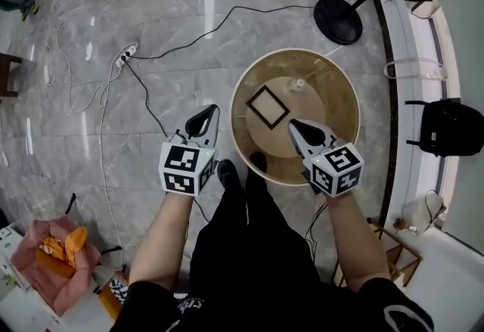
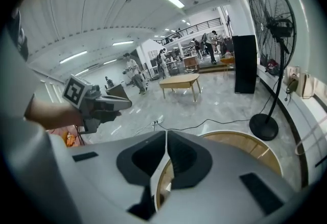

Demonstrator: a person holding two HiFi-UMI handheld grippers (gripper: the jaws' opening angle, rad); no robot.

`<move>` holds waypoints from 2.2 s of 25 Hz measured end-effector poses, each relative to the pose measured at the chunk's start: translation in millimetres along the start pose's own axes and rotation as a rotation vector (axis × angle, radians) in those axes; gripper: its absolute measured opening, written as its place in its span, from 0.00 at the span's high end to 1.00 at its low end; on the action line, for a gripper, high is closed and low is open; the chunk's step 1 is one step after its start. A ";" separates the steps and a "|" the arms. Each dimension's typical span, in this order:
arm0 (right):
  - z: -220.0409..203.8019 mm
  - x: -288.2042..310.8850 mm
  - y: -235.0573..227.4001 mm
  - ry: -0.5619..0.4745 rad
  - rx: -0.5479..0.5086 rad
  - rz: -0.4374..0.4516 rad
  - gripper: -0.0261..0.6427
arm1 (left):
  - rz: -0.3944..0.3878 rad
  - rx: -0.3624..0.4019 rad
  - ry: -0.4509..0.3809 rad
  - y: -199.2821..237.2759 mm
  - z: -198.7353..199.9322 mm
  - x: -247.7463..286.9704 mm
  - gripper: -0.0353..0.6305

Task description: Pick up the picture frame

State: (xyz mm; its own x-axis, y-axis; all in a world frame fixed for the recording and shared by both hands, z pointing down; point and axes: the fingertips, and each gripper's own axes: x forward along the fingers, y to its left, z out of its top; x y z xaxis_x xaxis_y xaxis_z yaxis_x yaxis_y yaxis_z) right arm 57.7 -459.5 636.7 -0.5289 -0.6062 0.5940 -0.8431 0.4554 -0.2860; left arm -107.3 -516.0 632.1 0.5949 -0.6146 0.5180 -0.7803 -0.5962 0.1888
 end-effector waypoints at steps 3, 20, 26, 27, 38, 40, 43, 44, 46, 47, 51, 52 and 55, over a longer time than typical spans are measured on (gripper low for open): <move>-20.7 15.8 -9.0 0.027 0.010 -0.001 0.93 | -0.011 -0.013 0.017 2.0 -18.2 16.1 0.94; -140.0 98.0 -45.7 0.161 0.053 0.009 0.89 | -0.052 -0.084 0.138 12.0 -141.9 97.7 0.94; -174.0 133.2 -61.0 0.219 0.018 -0.010 0.84 | -0.061 -0.112 0.149 18.3 -186.4 122.7 0.94; -179.6 138.6 -61.7 0.230 0.017 -0.012 0.83 | -0.061 -0.116 0.150 20.6 -193.5 126.5 0.94; -242.4 187.6 -73.1 0.392 -0.069 0.014 0.63 | -0.064 -0.140 0.214 37.6 -248.6 145.5 0.94; -250.9 193.8 -78.3 0.424 -0.092 0.010 0.62 | -0.065 -0.131 0.223 39.5 -252.3 145.8 0.94; -264.6 204.6 -82.9 0.481 -0.119 0.005 0.62 | -0.061 -0.126 0.231 43.4 -256.5 145.0 0.94; -268.7 207.4 -83.7 0.503 -0.128 0.002 0.63 | -0.058 -0.129 0.232 44.5 -257.7 144.5 0.94; -275.2 211.7 -84.5 0.548 -0.148 -0.004 0.63 | -0.055 -0.137 0.231 45.6 -259.6 144.0 0.94; -277.2 213.4 -84.5 0.568 -0.158 -0.006 0.63 | -0.056 -0.141 0.231 45.4 -260.2 143.9 0.94; -276.8 216.5 -86.7 0.627 -0.214 -0.016 0.67 | -0.067 -0.151 0.233 39.4 -261.1 144.0 0.94; -276.8 216.9 -88.8 0.634 -0.230 -0.022 0.70 | -0.070 -0.153 0.232 37.6 -261.1 144.3 0.94; -277.2 218.2 -92.5 0.660 -0.273 -0.028 0.75 | -0.073 -0.153 0.227 35.1 -260.9 143.4 0.94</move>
State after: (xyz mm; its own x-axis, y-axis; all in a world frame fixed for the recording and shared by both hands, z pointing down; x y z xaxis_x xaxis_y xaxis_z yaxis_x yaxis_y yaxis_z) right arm 47.2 -453.1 1001.2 -0.2660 -0.1381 0.9540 -0.7555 0.6445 -0.1174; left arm -99.6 -490.3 930.7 0.6057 -0.4315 0.6685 -0.7674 -0.5388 0.3475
